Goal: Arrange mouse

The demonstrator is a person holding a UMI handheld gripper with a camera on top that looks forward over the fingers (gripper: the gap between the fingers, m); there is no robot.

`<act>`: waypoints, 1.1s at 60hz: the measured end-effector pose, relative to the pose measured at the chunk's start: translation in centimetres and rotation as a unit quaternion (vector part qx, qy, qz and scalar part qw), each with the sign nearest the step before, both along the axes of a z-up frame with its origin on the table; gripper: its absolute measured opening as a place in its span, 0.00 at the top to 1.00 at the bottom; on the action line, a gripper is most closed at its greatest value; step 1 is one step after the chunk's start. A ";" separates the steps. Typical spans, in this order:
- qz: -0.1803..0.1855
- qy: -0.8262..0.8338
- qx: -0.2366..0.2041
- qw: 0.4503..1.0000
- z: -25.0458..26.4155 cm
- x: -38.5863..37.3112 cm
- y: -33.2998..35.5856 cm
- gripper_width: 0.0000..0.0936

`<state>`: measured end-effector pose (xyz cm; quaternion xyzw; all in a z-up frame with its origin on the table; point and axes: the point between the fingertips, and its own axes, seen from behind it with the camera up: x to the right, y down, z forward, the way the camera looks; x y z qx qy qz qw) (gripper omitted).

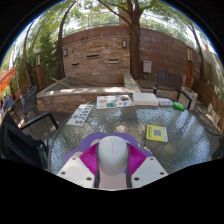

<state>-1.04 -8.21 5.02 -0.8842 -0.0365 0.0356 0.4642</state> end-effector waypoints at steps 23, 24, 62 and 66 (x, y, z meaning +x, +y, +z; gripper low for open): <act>-0.013 -0.016 -0.036 0.999 0.4 -0.2 -4.3 0.10; -0.014 -0.018 -0.032 0.999 1.3 -0.2 -4.8 0.09; -0.037 -0.025 -0.008 0.999 15.6 -0.3 -28.1 0.09; -0.034 -0.025 -0.004 0.999 16.1 -0.2 -28.6 0.09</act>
